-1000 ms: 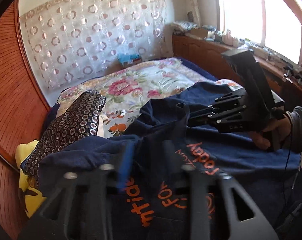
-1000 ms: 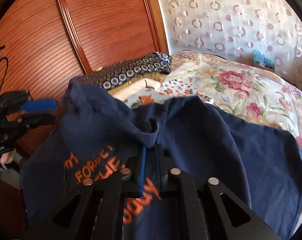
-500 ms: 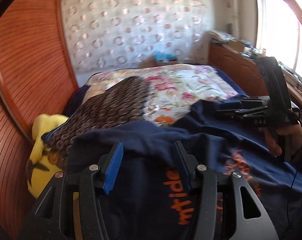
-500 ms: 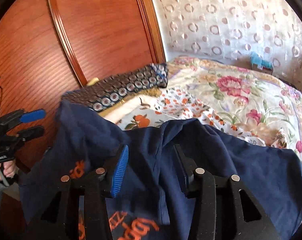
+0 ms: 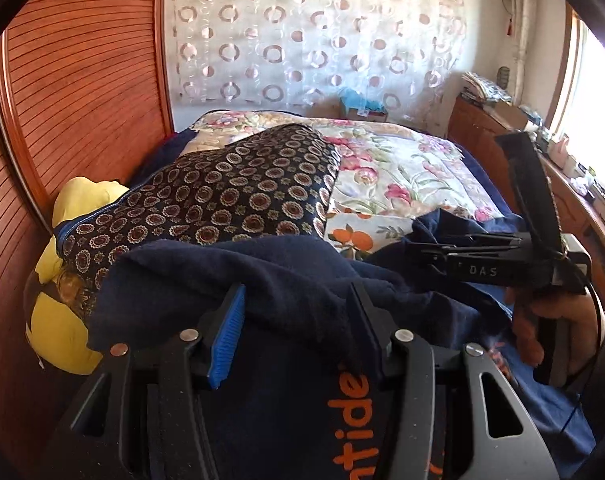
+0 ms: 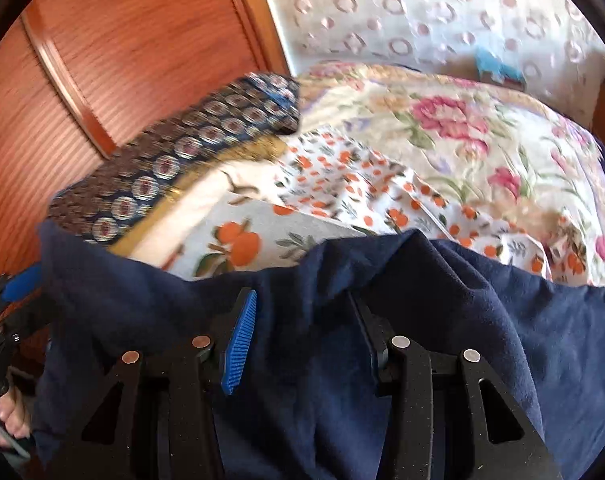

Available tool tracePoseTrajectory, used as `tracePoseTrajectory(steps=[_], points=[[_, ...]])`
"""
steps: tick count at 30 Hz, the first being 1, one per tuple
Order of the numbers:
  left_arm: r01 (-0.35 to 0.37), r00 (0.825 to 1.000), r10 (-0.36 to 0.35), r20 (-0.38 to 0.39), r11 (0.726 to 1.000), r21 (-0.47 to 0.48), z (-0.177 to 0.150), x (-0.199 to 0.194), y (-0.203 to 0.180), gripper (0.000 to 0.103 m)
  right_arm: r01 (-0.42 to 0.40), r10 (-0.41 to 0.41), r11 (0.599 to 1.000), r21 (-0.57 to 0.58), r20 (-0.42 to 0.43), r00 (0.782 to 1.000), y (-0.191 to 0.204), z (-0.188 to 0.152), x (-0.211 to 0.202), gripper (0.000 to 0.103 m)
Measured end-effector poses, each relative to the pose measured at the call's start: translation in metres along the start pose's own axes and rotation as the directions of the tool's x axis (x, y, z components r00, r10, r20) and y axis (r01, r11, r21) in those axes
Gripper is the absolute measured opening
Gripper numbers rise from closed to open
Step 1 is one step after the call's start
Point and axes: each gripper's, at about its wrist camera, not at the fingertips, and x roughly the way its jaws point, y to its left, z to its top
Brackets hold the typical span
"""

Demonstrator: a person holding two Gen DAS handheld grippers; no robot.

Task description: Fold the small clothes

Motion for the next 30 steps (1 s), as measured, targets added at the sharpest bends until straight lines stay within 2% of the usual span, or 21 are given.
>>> tracePoseTrajectory(steps=[1,2,3,4,6,10,13,20,25,26,28,29,30], points=[[-0.001,1.0,0.001,0.017,1.0,-0.004,0.0,-0.001,0.0,0.042,0.0,0.0,1.0,-0.004,0.0,1.0,0.001,0.002,0.002,0.036],[-0.022,0.999,0.022,0.027,1.0,-0.002,0.0,-0.003,0.001,0.028,0.004,-0.004,1.0,-0.013,0.0,1.0,0.003,0.002,0.001,0.027],[-0.035,0.999,0.035,0.033,0.999,0.001,0.001,-0.004,0.003,0.018,0.012,-0.012,1.0,-0.024,0.006,1.0,0.004,0.002,0.0,0.012],[-0.027,0.999,0.027,0.045,1.0,-0.001,0.002,-0.007,0.005,0.012,0.017,-0.017,0.999,-0.036,0.016,1.0,0.007,0.002,-0.001,0.006],[-0.02,0.998,0.02,0.067,1.0,-0.005,0.004,-0.011,0.009,0.005,0.017,-0.014,0.998,-0.055,0.061,0.998,0.008,-0.001,-0.009,0.005],[-0.032,0.989,0.031,0.146,0.999,0.002,0.012,-0.029,0.015,0.004,-0.003,0.004,1.0,-0.006,0.187,0.982,-0.002,-0.007,-0.032,0.004],[-0.018,0.983,0.023,0.182,1.0,-0.025,0.023,-0.037,0.025,0.004,0.026,-0.039,0.998,0.057,0.249,0.968,-0.012,-0.009,-0.042,0.004],[-0.025,0.981,0.034,0.189,0.998,-0.051,0.034,-0.032,0.039,0.004,0.101,-0.113,0.993,0.067,0.202,0.973,-0.01,-0.012,-0.023,0.004],[-0.009,0.983,0.017,0.181,0.999,-0.042,0.029,-0.035,0.041,0.004,0.098,-0.102,0.995,0.029,0.2,0.975,-0.002,-0.002,-0.021,0.005],[-0.001,0.983,0.008,0.181,0.999,-0.042,0.029,-0.037,0.042,0.005,0.093,-0.096,0.995,0.022,0.197,0.976,-0.004,-0.001,-0.022,0.006],[0.01,0.983,-0.004,0.183,1.0,-0.029,0.028,-0.042,0.043,0.005,0.086,-0.088,0.996,0.017,0.187,0.978,-0.007,-0.003,-0.025,0.019],[0.008,0.983,-0.004,0.181,1.0,-0.019,0.027,-0.045,0.044,0.015,0.092,-0.093,0.996,0.017,0.19,0.977,-0.009,-0.005,-0.031,0.025],[0.015,0.983,-0.013,0.182,1.0,-0.008,0.027,-0.047,0.044,0.033,0.094,-0.094,0.996,0.011,0.199,0.975,-0.008,-0.007,-0.036,0.036]])
